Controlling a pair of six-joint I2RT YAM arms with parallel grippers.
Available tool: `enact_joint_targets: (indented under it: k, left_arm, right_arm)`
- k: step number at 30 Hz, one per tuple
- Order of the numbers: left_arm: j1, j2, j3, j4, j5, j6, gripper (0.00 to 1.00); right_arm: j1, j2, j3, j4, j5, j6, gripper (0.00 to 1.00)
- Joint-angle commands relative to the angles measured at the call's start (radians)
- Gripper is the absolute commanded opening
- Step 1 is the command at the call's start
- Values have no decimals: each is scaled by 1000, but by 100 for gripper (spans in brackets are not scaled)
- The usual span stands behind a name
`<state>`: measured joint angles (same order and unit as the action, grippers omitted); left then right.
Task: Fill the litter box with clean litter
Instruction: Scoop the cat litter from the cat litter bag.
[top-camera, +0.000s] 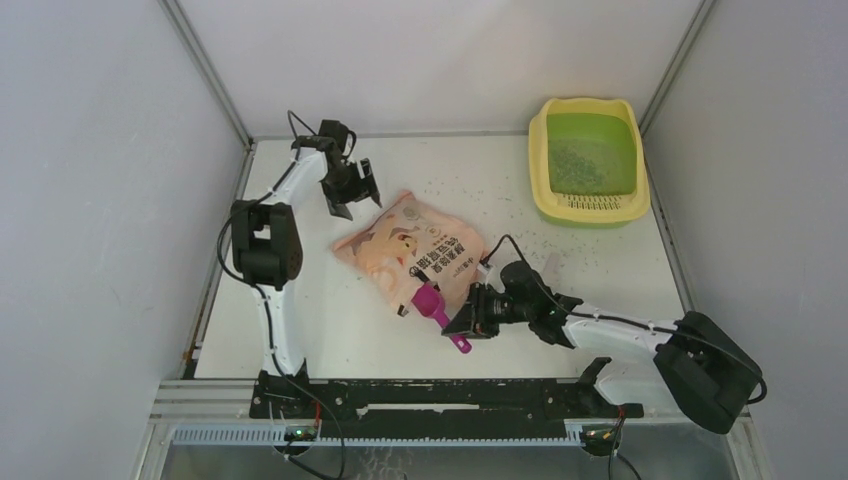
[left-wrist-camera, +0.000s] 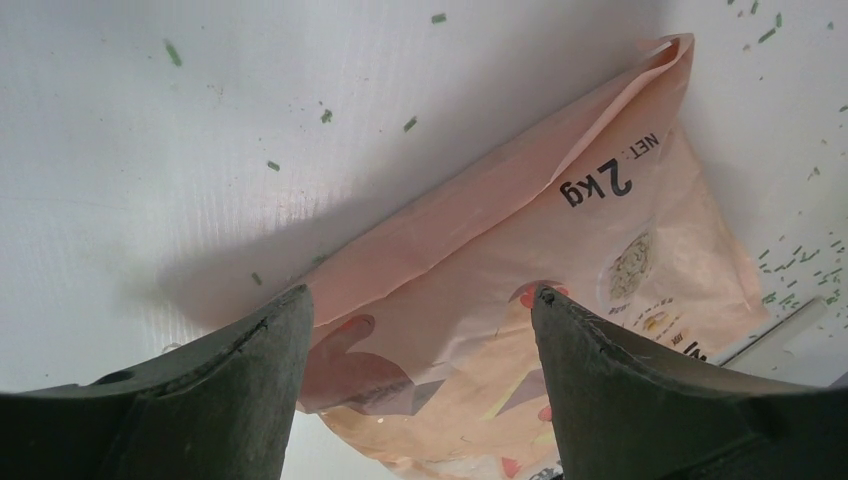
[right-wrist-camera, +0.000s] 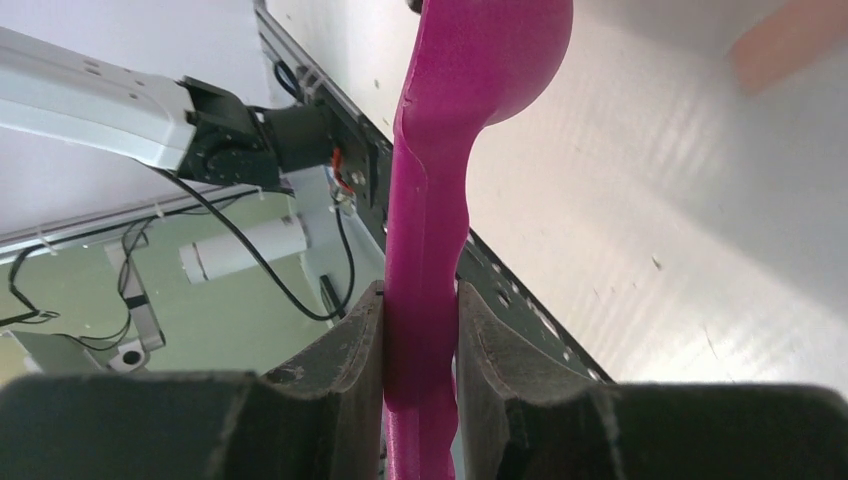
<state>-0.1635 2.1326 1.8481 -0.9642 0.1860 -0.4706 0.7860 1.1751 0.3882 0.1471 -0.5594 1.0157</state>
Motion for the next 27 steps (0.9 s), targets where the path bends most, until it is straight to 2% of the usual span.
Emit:
enact_joint_targets:
  k: [1,4,13,16,21,23,27]
  left_arm:
    - [-11,37,56,-13,-16,11,84]
    - [-11,56,46,-18,-22,17,84]
    - [-10,85,-4,-24,-15,43,84]
    - [-10,77,-23,-16,-8,45,84]
    - [-10,71,-28,-10,-3,45,84]
    - [-10,70,-31,-8,-2,45,84]
    - [-10,66,-33,-7,-1,49,84]
  right_arm:
    - [-16,55,51,299,-14,60,0]
    - [-33,108,73,392,-14,95,0]
    - [-63,223,149,466,79,122,0]
    - [-71,245,242,315,112,107,0]
    - [-103,285,366,179,107,136,0]
    - [-116,307,463,5,91,106,0]
    - [-148,338,541,-199,0,52,0]
